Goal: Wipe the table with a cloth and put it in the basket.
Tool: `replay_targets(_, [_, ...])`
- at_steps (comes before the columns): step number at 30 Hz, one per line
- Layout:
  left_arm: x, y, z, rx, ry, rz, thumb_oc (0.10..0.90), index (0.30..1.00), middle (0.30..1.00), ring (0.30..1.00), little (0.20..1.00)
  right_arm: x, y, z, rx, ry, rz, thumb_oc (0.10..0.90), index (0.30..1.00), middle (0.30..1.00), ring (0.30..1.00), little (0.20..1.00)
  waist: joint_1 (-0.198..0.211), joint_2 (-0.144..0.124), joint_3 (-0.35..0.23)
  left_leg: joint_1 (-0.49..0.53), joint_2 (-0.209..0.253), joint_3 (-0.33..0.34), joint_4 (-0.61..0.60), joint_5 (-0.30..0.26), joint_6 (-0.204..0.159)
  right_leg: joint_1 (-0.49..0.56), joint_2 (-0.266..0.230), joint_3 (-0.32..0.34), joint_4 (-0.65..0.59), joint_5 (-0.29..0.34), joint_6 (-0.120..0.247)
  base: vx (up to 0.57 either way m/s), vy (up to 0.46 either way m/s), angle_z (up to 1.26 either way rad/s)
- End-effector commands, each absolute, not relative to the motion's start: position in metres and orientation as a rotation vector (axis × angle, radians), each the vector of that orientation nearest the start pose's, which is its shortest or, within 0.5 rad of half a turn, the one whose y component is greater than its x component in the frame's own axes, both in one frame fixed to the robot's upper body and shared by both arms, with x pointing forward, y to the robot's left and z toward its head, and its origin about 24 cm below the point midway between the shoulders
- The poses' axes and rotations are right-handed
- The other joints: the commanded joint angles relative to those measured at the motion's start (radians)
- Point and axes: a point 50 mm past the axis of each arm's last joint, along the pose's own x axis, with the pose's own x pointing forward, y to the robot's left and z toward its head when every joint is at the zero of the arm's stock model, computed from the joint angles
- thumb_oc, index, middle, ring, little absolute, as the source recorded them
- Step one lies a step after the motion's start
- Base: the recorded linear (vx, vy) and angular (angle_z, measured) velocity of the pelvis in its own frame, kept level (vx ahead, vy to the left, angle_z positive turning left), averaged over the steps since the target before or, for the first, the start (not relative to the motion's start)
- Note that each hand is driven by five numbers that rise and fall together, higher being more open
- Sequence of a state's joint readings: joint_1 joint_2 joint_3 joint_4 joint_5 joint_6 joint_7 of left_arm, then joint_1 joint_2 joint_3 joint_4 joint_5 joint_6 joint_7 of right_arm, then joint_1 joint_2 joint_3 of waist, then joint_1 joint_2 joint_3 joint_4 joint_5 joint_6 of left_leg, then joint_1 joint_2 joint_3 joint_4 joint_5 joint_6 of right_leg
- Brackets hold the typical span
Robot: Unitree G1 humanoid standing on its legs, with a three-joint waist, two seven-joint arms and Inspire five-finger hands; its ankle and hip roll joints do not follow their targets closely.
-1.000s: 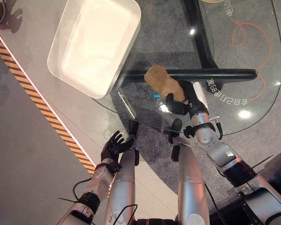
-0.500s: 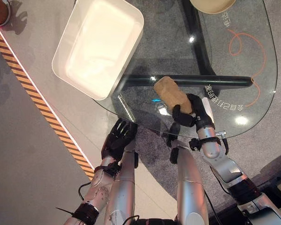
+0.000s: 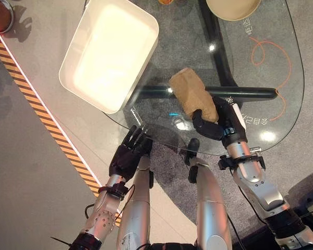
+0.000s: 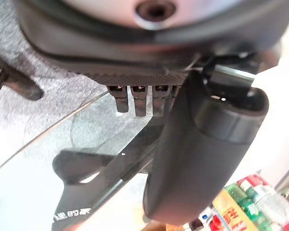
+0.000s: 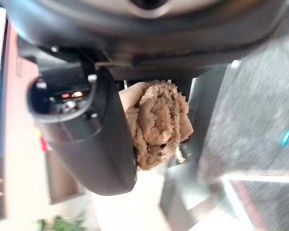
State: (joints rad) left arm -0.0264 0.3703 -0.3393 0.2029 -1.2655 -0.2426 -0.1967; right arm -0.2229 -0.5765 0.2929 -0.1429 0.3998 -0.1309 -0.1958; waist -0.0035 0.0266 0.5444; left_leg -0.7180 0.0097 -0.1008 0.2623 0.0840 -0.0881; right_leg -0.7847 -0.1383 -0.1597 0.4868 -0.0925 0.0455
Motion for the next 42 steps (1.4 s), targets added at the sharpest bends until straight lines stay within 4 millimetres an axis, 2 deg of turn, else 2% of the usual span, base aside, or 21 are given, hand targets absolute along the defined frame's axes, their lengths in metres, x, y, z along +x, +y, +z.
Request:
replay_targets(1, [0.233,0.170,0.039,-0.928,-0.044,-0.324,0.800,0.900,0.900,0.900,0.900,0.238,-0.140,0.200,-0.064,-0.745,0.438,0.100,0.300,0.300,0.300,0.200,0.000,-0.036,-0.024,-0.029,-0.052,0.133,0.110,-0.088,0.072,0.049,0.105,-0.005,-0.139,0.098,0.011,0.00,0.000,0.00])
replay_targets(6, [0.234,0.165,0.052,-0.973,-0.087,-0.398,0.800,0.900,0.900,0.900,0.900,0.238,-0.134,0.193,-0.083,-0.710,0.518,0.100,0.300,0.300,0.300,0.200,0.000,-0.036,-0.024,-0.039,-0.052,0.139,0.112,-0.088,0.072,0.045,0.103,-0.006,-0.146,0.101,0.011,0.00,0.000,0.00])
replay_targets(10, [0.239,0.161,0.062,-0.987,-0.096,-0.413,0.800,0.900,0.900,0.900,0.900,0.234,-0.118,0.189,-0.134,-0.684,0.682,0.100,0.300,0.300,0.300,0.200,0.002,-0.037,-0.024,-0.049,-0.056,0.138,0.118,-0.087,0.072,0.034,0.097,-0.008,-0.138,0.100,0.014,0.00,0.000,0.00])
replay_targets(15, [0.247,0.155,0.072,-0.976,-0.087,-0.444,0.800,0.900,0.900,0.900,0.900,0.235,-0.104,0.189,-0.169,-0.659,0.764,0.100,0.300,0.300,0.300,0.200,0.006,-0.038,-0.024,-0.064,-0.058,0.140,0.121,-0.081,0.070,0.022,0.093,-0.012,-0.137,0.105,0.016,0.00,0.000,0.00])
replay_targets(32, [0.245,0.138,0.100,-1.009,-0.160,-0.592,0.800,0.900,0.900,0.900,0.900,0.242,-0.095,0.181,-0.178,-0.602,0.703,0.100,0.300,0.300,0.300,0.200,0.008,-0.024,-0.024,-0.084,-0.070,0.146,0.115,-0.080,0.074,-0.006,0.089,-0.006,-0.146,0.116,0.018,0.00,0.004,0.00])
replay_targets(42, [0.245,0.130,0.105,-1.010,-0.172,-0.629,0.800,0.900,0.900,0.900,0.900,0.250,-0.103,0.180,-0.087,-0.608,0.569,0.100,0.300,0.300,0.300,0.200,0.004,-0.017,-0.024,-0.068,-0.077,0.154,0.098,-0.082,0.080,0.001,0.087,0.003,-0.162,0.125,0.021,0.00,0.016,0.00])
